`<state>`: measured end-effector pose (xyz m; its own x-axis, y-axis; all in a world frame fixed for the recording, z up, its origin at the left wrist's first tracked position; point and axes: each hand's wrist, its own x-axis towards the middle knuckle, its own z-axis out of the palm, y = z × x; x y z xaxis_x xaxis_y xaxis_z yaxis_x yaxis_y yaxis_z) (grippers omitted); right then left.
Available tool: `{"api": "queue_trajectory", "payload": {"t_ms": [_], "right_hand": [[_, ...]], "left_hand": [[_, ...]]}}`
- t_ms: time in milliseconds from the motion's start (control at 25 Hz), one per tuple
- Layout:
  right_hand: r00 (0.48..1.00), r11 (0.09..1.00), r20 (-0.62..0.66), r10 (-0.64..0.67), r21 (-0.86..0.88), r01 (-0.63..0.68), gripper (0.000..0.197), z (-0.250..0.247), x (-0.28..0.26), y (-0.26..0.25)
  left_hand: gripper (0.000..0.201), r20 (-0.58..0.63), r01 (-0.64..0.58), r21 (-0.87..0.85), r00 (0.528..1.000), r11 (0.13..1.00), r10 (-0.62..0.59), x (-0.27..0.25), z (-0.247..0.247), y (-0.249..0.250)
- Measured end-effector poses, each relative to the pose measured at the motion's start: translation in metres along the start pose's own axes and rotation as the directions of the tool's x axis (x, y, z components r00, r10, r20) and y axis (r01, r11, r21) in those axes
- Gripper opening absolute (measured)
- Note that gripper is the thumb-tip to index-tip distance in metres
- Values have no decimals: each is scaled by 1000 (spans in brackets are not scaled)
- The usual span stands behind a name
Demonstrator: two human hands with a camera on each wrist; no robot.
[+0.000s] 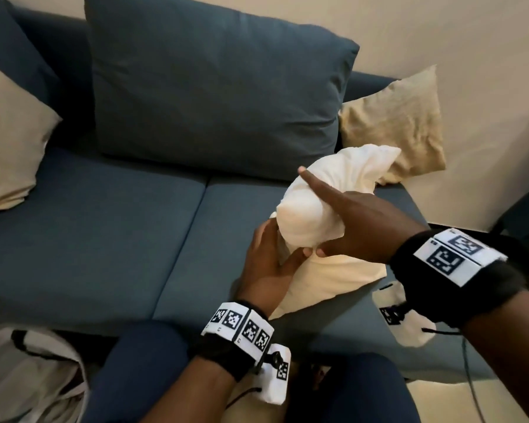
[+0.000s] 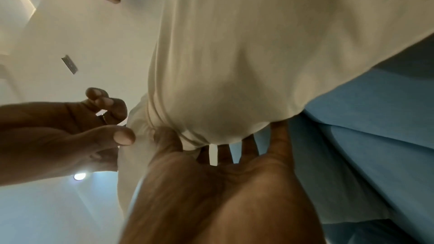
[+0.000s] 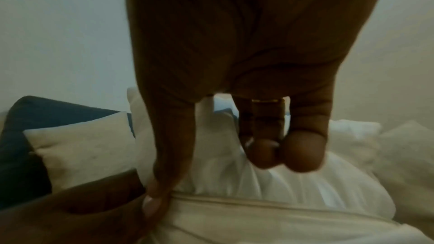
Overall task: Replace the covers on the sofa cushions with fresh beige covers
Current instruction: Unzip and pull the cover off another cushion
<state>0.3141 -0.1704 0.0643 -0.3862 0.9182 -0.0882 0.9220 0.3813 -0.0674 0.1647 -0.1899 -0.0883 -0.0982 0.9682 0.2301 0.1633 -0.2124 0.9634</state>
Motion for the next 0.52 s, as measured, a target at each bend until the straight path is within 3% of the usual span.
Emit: {"api": "queue_trajectory", "payload": {"t_ms": [120,160,320,400,440,520], "right_hand": [[992,996,-123,7,89,4,40,7,14,9],[982,992,-188,14,127,10,28,8,17,11],[934,935,-344,101,354,29,20,16,19,14],[887,895,-426,179,445,33,21,13,19,17],[855,853,-461,236,520,45,21,9,20,19],[789,680,-495,363,720,138,18,-2,20,25]], "left_hand": [[57,-5,37,4,999,999,-37,2,8,6],[58,-14,54,6,998,999,-54,3,9,6],[72,-35,72,127,997,989,-68,18,10,9],[70,-25,129,180,992,975,-127,32,8,8],[67,-22,154,204,988,967,-153,36,6,3],[64,-1,197,287,979,938,-206,40,2,-15]]}}
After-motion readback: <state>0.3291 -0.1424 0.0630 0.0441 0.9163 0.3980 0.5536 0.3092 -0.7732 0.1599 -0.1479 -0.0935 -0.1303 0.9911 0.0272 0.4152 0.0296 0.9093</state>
